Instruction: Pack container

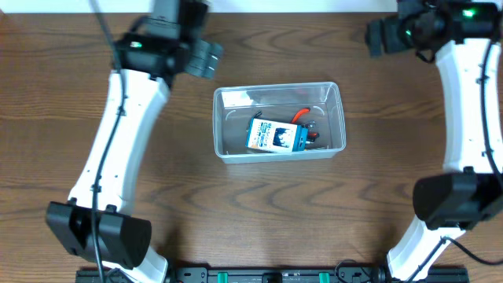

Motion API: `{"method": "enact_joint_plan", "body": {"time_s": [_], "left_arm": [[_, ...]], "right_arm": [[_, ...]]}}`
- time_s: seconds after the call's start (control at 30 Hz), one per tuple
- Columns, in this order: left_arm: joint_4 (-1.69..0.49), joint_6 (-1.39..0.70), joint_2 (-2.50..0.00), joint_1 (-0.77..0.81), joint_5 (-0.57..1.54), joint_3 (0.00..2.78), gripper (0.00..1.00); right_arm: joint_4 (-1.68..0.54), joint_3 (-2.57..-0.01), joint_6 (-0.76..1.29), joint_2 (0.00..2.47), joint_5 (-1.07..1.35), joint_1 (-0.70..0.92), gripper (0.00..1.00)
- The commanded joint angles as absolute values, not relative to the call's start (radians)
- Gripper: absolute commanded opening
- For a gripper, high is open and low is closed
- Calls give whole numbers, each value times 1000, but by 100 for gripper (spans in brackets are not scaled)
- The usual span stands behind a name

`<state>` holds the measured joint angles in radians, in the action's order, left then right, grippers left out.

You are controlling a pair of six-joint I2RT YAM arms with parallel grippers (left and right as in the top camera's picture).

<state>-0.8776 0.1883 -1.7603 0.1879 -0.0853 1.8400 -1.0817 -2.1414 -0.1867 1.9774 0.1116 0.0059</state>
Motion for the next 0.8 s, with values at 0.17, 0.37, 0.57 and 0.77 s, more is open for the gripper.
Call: {"method": "enact_joint_plan", "body": {"time_s": [0.17, 0.37, 0.57, 0.77], "left_arm": [[-905, 126, -1769, 80, -80, 1850, 98], [-971, 111, -1721, 105, -80, 1809, 98], [-937, 93, -1581, 113, -80, 1662, 98], [-812, 92, -1346, 118, -79, 1419, 98]], "right_arm": [[-1097, -2144, -141, 2054, 102, 26, 99], [-1188, -2144, -82, 2014, -15, 25, 99], [-1251, -2140, -74, 1926, -23, 26, 99], [-1246, -2008, -67, 1777, -43, 28, 99]]}}
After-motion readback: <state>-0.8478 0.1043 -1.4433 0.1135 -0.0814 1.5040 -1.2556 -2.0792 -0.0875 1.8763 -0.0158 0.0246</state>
